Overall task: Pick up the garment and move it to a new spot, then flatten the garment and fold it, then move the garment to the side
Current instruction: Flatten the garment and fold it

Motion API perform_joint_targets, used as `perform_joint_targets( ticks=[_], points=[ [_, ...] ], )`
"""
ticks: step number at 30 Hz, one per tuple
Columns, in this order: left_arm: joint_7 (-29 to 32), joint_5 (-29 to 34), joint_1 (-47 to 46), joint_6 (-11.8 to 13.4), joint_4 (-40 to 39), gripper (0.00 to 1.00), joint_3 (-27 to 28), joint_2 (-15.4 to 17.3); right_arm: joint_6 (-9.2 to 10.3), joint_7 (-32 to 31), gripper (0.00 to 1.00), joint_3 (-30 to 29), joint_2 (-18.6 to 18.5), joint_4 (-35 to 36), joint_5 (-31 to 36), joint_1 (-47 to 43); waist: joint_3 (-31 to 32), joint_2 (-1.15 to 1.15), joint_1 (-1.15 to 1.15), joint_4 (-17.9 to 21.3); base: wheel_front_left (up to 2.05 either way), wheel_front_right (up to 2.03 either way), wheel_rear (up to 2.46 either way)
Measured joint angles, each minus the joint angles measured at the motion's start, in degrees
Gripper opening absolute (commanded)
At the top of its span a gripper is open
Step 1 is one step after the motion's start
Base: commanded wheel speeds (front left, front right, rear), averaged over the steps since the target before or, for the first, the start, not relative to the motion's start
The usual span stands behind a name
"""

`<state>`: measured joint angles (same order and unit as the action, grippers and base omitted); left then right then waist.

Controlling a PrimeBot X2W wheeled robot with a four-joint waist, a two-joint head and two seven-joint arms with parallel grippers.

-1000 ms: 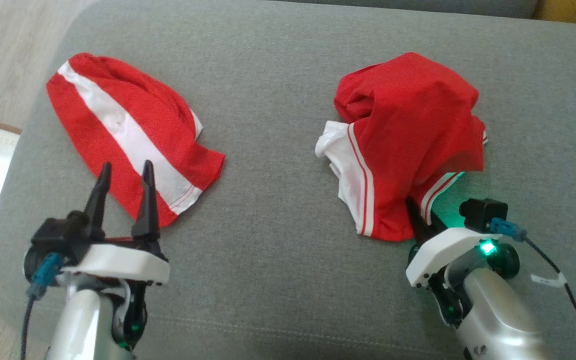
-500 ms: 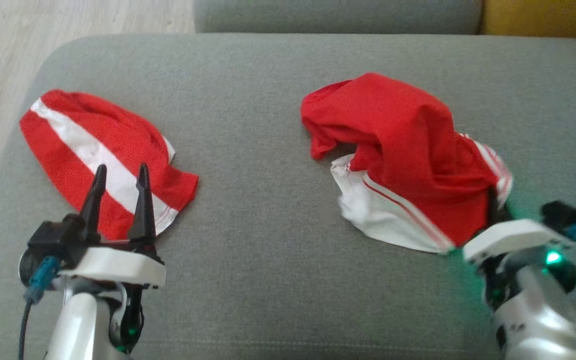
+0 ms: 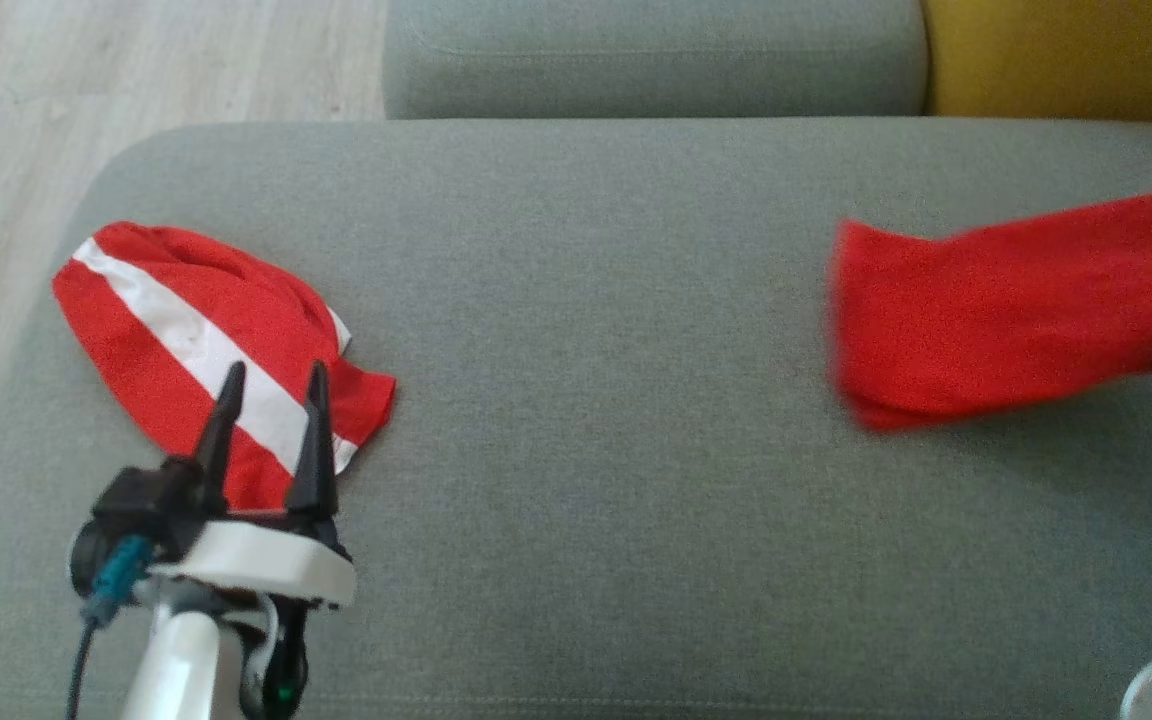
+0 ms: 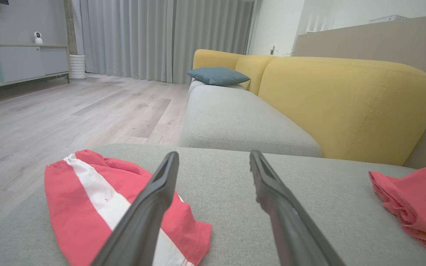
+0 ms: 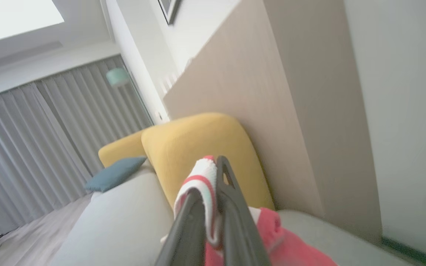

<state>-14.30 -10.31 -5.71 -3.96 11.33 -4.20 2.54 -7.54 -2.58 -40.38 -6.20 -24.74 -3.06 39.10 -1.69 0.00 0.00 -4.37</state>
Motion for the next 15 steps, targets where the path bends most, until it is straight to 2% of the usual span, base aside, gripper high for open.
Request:
perform_joint_targets(
  ticks=[5, 9, 12, 15],
  points=[
    [0.00, -0.65, 2.33, 0.56, 0.03, 1.00, -0.88, -0.09, 0.00, -4.26, 0.00, -1.35, 0.23, 9.03, 4.56, 4.88, 1.50, 0.00, 0.00, -1.42, 0.00, 0.00, 0.00],
    [0.00, -1.20, 3.41, 0.96, 0.02, 1.00, -1.03, -0.07, 0.01, -7.17, 0.00, 4.72, 2.05, 11.88, 4.39, 5.27, 2.20, 0.00, 0.00, -2.63, 0.00, 0.00, 0.00],
    [0.00, -1.71, 3.39, 1.03, -0.01, 1.00, -1.45, -0.07, 0.01, -8.34, 0.00, 10.31, 3.07, 12.62, 1.51, 4.19, 2.22, 0.00, 0.00, -3.53, 0.00, 0.00, 0.00],
    [0.00, -2.02, 3.38, 1.22, -0.01, 1.00, -2.74, -0.08, 0.01, -9.12, 0.00, 18.31, 2.89, 9.96, -7.93, 1.31, 1.89, 0.00, 0.00, -4.47, 0.00, 0.00, 0.00]
  ],
)
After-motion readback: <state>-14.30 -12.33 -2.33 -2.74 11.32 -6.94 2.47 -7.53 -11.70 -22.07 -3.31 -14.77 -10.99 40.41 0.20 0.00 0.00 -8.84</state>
